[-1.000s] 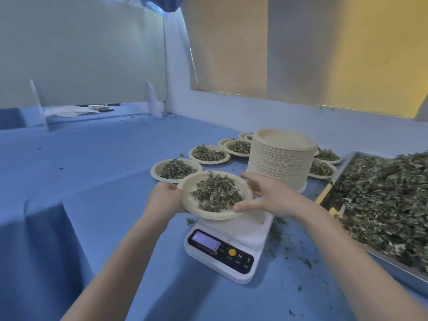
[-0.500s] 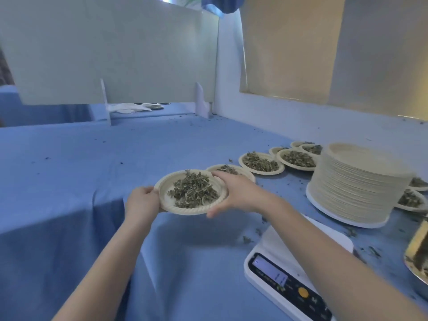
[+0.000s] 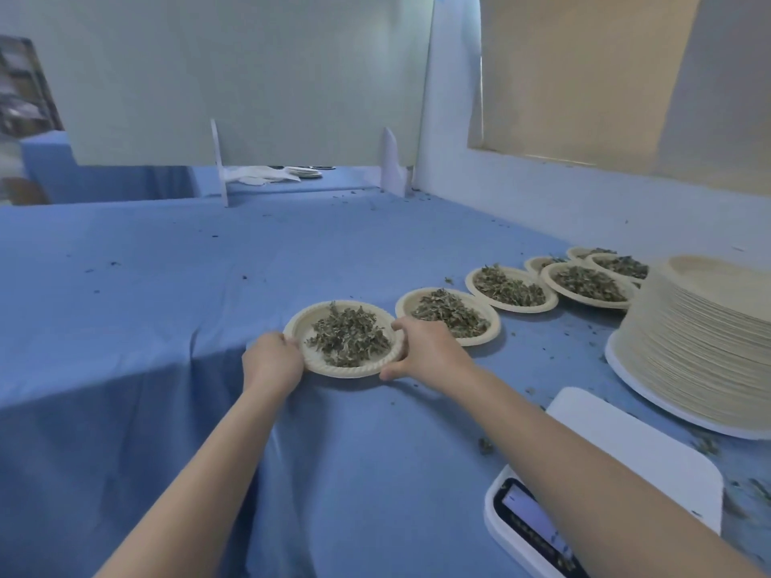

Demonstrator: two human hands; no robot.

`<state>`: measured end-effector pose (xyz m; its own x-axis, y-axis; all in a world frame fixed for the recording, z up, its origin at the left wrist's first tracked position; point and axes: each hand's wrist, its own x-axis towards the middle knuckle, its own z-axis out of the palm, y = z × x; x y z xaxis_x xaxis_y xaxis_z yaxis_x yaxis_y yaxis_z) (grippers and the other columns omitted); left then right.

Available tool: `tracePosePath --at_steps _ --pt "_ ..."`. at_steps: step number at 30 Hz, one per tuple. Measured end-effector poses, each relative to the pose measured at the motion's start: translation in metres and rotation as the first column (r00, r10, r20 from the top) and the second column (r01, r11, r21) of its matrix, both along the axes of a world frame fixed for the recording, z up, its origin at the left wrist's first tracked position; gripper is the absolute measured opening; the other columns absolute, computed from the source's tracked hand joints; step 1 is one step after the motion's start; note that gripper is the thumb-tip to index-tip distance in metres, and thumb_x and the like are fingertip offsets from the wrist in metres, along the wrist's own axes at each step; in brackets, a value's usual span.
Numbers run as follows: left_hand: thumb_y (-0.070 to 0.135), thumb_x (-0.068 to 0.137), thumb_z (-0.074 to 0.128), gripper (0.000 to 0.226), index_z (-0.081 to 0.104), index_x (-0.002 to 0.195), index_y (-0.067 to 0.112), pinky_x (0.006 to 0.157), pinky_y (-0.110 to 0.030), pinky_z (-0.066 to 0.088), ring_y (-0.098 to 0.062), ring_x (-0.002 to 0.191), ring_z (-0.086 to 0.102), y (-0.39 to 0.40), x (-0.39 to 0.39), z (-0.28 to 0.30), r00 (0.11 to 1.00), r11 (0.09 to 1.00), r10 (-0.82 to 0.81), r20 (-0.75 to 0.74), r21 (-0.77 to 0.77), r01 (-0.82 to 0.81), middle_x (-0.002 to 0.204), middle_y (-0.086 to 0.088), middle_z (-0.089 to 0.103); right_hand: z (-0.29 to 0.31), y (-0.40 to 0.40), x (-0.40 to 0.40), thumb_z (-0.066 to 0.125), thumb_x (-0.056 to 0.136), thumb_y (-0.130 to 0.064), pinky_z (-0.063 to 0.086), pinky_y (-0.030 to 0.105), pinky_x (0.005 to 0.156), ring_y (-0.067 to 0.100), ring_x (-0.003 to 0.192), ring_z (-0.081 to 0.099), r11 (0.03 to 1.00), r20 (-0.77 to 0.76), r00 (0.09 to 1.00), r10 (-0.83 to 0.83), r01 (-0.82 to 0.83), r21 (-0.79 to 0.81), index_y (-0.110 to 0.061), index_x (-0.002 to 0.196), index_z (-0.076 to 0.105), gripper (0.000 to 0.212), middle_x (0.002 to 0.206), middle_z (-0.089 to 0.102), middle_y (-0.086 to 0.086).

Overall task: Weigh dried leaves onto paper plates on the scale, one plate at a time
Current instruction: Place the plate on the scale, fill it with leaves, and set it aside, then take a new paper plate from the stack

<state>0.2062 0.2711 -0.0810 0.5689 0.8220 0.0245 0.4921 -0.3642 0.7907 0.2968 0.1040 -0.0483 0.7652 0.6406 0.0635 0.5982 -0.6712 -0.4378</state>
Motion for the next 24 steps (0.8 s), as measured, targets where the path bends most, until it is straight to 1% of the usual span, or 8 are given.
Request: tracePosePath --at_steps 4,7,9,12,15,19,22,24 --pt "0.015 0.099 0.036 0.033 0.059 0.105 -0.008 0.083 -0.036 0.04 -0.039 0.109 0.051 -0.006 -0.002 0.006 0.995 0.995 -0.044 -0.088 0.082 0.051 0.112 -0.028 0.058 0.002 -0.001 -0.004 0.081 0.072 -0.025 0.045 0.035 0.094 0.027 0.119 0.051 1.0 0.025 0.999 -0.022 0.022 -0.022 -0.008 0.13 0.049 0.069 0.124 0.059 0.013" --pt "0.021 0.098 0.039 0.032 0.057 0.118 0.005 0.091 -0.04 0.04 -0.039 0.11 0.05 -0.015 -0.011 0.012 0.993 0.978 -0.026 -0.112 0.201 0.048 0.129 -0.018 0.04 0.006 -0.006 -0.008 0.08 0.074 -0.022 0.044 0.033 0.093 0.025 0.118 0.051 0.999 -0.004 1.0 -0.031 0.031 0.007 -0.01 0.134 0.046 0.07 0.127 0.057 0.012" --pt "0.02 0.096 0.042 0.029 0.058 0.119 0.011 0.083 -0.037 0.043 -0.035 0.104 0.052 -0.023 -0.016 0.019 0.999 0.976 -0.03 -0.037 0.216 0.037 0.128 -0.012 0.035 0.011 -0.01 -0.013 0.079 0.075 -0.021 0.044 0.031 0.092 0.023 0.117 0.052 0.999 -0.008 0.999 -0.035 0.035 0.031 -0.013 0.137 0.045 0.071 0.128 0.056 0.011" --pt "0.013 0.093 0.041 0.03 0.063 0.114 0.017 0.072 -0.027 0.037 -0.022 0.084 0.053 -0.043 -0.015 0.036 0.987 0.97 -0.148 0.058 0.204 0.134 0.125 -0.009 0.041 0.023 -0.019 -0.021 0.078 0.076 -0.02 0.045 0.026 0.084 0.021 0.107 0.058 0.998 -0.004 1.0 -0.028 0.029 0.059 -0.015 0.137 0.046 0.069 0.123 0.058 0.01" --pt "0.012 0.092 0.044 0.029 0.065 0.111 0.02 0.072 -0.023 0.032 -0.016 0.085 0.048 -0.071 -0.01 0.055 0.963 0.943 -0.25 0.101 0.25 0.218 0.122 -0.007 0.048 0.037 -0.032 -0.03 0.079 0.075 -0.02 0.044 0.027 0.083 0.021 0.109 0.056 0.997 0.054 0.998 -0.017 0.012 0.081 -0.013 0.131 0.052 0.062 0.119 0.06 0.008" --pt "0.01 0.091 0.046 0.028 0.065 0.107 0.023 0.071 -0.023 0.029 -0.017 0.088 0.049 -0.114 -0.001 0.075 0.91 0.888 -0.395 0.126 0.307 0.342 0.116 -0.006 0.052 0.058 -0.062 -0.038 0.075 0.077 -0.021 0.043 0.03 0.084 0.023 0.11 0.056 0.993 0.124 0.992 -0.024 0.009 0.118 -0.014 0.131 0.053 0.058 0.116 0.062 0.01" --pt "0.009 0.091 0.046 0.028 0.065 0.102 0.025 0.067 -0.027 0.032 -0.023 0.083 0.051 -0.154 0.009 0.085 0.859 0.84 -0.495 0.133 0.325 0.434 0.114 -0.007 0.054 0.074 -0.095 -0.038 0.068 0.081 -0.017 0.044 0.029 0.076 0.024 0.102 0.059 0.988 0.207 0.976 -0.061 0.03 0.151 -0.013 0.121 0.059 0.041 0.108 0.066 0.01" --pt "0.007 0.089 0.043 0.032 0.065 0.105 0.024 0.067 -0.028 0.034 -0.029 0.089 0.057 -0.184 0.019 0.093 0.83 0.814 -0.54 0.143 0.34 0.471 0.111 -0.01 0.059 0.084 -0.121 -0.035 0.061 0.084 -0.011 0.044 0.029 0.075 0.024 0.1 0.059 0.988 0.269 0.958 -0.098 0.061 0.143 -0.014 0.118 0.06 0.034 0.107 0.066 0.008"
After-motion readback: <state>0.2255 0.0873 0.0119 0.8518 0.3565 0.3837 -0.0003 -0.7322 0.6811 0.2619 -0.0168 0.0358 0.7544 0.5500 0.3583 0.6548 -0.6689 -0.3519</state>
